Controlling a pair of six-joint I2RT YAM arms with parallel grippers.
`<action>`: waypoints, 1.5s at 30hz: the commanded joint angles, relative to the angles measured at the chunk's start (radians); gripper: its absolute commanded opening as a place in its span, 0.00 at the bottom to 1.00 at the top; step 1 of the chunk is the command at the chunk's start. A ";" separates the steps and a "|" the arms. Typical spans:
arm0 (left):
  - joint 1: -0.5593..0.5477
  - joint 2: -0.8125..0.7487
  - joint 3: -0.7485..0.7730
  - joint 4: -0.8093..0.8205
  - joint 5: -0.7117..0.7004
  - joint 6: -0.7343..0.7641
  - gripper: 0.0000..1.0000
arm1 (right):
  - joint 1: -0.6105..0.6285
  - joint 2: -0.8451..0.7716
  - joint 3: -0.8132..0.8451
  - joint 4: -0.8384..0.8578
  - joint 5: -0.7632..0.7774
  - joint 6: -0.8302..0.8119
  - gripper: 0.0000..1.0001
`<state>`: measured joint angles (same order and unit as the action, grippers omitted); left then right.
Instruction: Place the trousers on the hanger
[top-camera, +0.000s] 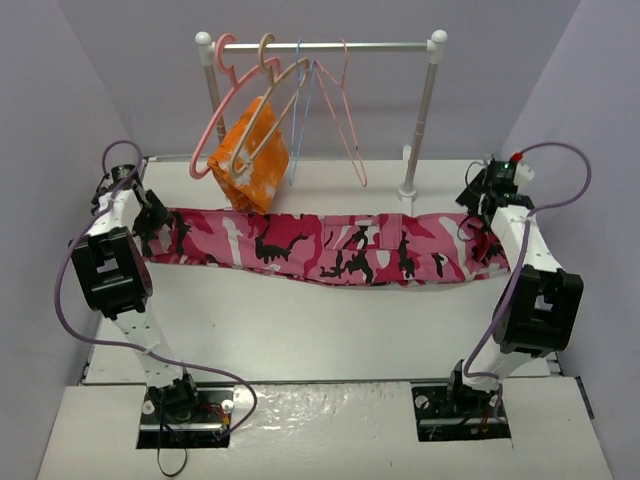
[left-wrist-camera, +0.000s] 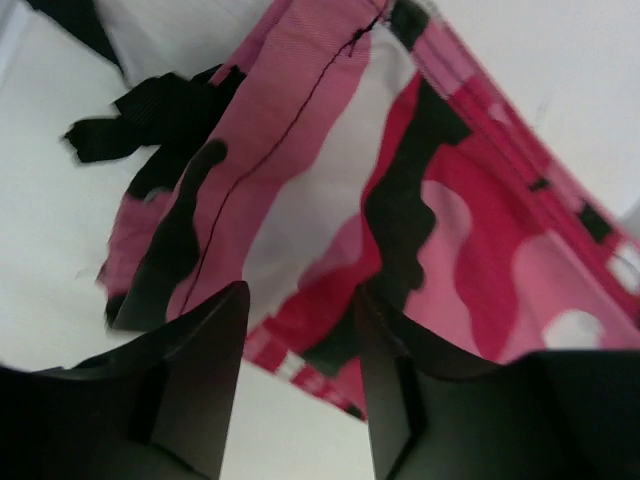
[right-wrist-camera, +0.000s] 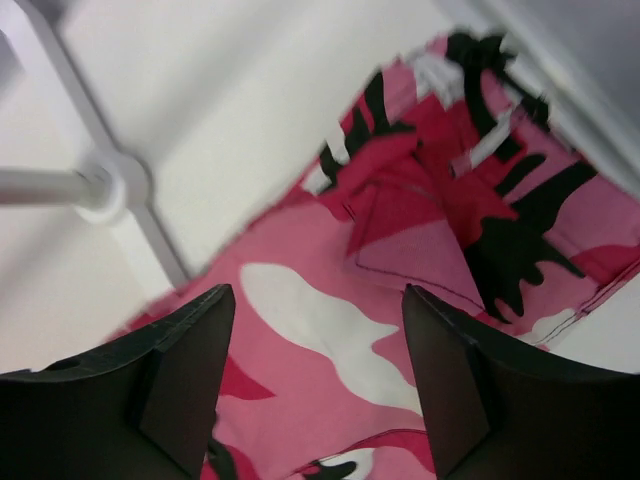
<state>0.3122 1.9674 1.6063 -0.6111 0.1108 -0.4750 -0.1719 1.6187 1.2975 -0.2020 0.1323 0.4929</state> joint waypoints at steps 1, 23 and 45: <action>-0.007 0.087 -0.007 0.095 0.043 -0.006 0.35 | -0.019 0.061 -0.160 0.173 -0.110 0.009 0.61; 0.179 -0.107 -0.437 0.014 -0.143 -0.086 0.00 | -0.176 -0.112 -0.415 -0.030 0.137 0.132 0.25; 0.071 -0.512 -0.534 0.163 -0.076 -0.100 0.42 | 0.138 -0.253 -0.394 0.155 -0.115 0.019 0.53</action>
<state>0.4008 1.4150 1.0732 -0.5348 0.0254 -0.5944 -0.0236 1.3046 0.9030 -0.1801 0.0487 0.5336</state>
